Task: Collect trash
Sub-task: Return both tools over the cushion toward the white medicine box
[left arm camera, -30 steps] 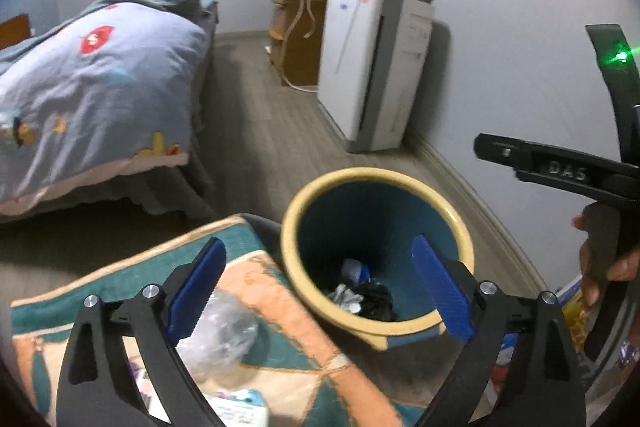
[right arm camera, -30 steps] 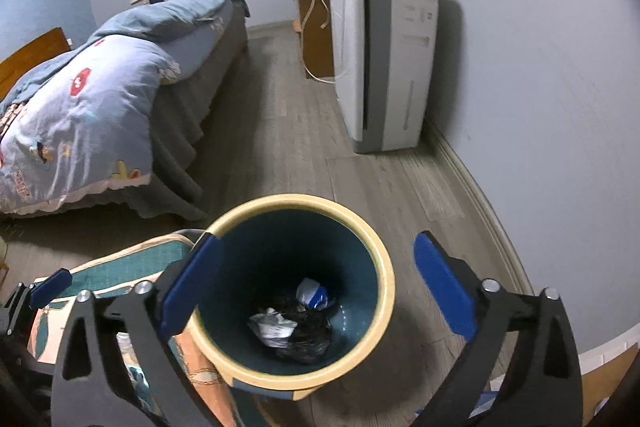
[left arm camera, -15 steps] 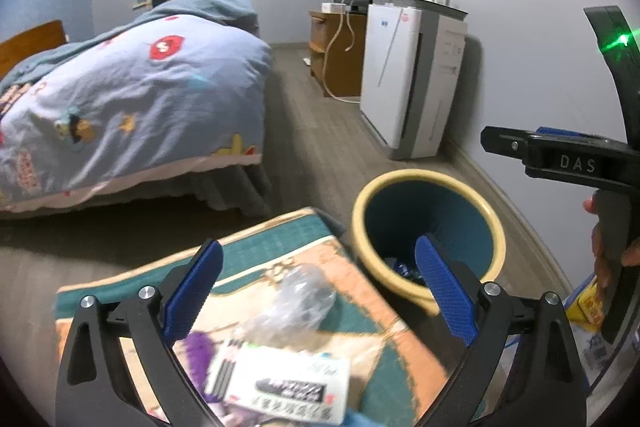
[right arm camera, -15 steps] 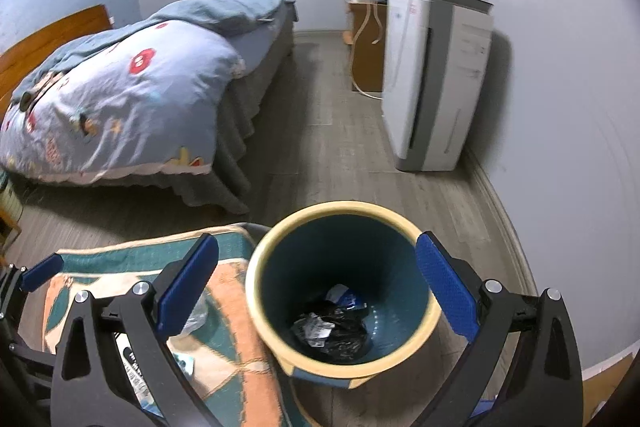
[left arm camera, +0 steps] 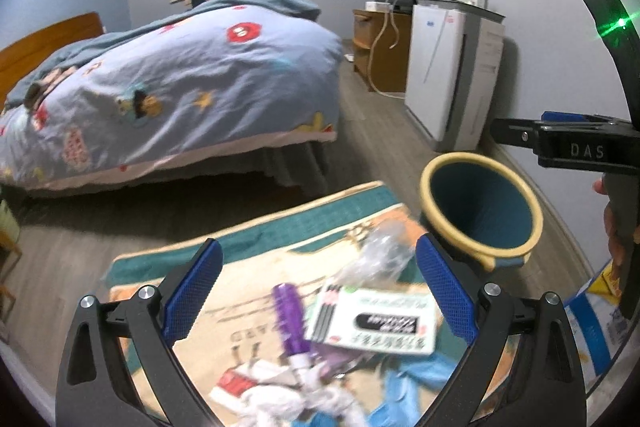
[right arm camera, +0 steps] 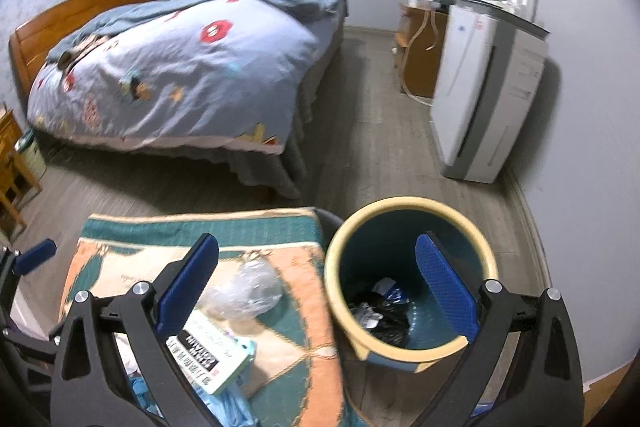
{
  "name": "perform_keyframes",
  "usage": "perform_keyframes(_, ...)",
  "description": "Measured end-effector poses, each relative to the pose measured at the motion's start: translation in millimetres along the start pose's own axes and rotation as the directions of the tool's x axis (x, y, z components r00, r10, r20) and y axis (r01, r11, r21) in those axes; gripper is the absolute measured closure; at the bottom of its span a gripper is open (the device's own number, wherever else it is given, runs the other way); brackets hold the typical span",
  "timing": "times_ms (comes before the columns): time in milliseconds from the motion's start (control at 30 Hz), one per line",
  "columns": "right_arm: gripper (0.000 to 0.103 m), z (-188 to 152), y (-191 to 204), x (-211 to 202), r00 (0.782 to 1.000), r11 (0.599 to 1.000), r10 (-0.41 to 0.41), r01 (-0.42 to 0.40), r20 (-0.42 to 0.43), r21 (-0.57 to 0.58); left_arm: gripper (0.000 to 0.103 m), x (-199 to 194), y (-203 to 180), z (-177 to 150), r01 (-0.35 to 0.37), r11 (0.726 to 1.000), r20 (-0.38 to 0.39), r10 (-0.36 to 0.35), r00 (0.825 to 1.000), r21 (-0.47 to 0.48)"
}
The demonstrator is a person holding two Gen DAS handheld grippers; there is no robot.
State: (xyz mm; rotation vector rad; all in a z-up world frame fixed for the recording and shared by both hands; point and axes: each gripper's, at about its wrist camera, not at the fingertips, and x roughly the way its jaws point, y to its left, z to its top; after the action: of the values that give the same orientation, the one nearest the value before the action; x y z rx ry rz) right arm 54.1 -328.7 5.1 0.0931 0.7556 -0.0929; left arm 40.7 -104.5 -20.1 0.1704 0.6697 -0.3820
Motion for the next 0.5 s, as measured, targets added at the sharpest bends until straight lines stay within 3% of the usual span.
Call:
perform_keyframes(267, 0.006, -14, 26, 25, 0.989, 0.995, 0.103, -0.102, -0.102, 0.02, 0.007, -4, 35, -19, -0.067, 0.998, -0.038, 0.066, 0.997, -0.005)
perform_keyframes(500, 0.006, -33, 47, 60, 0.947, 0.981, 0.191, -0.18, -0.258, 0.066, 0.007, 8, 57, -28, -0.117, 0.993, -0.088, 0.117, 0.989, 0.005)
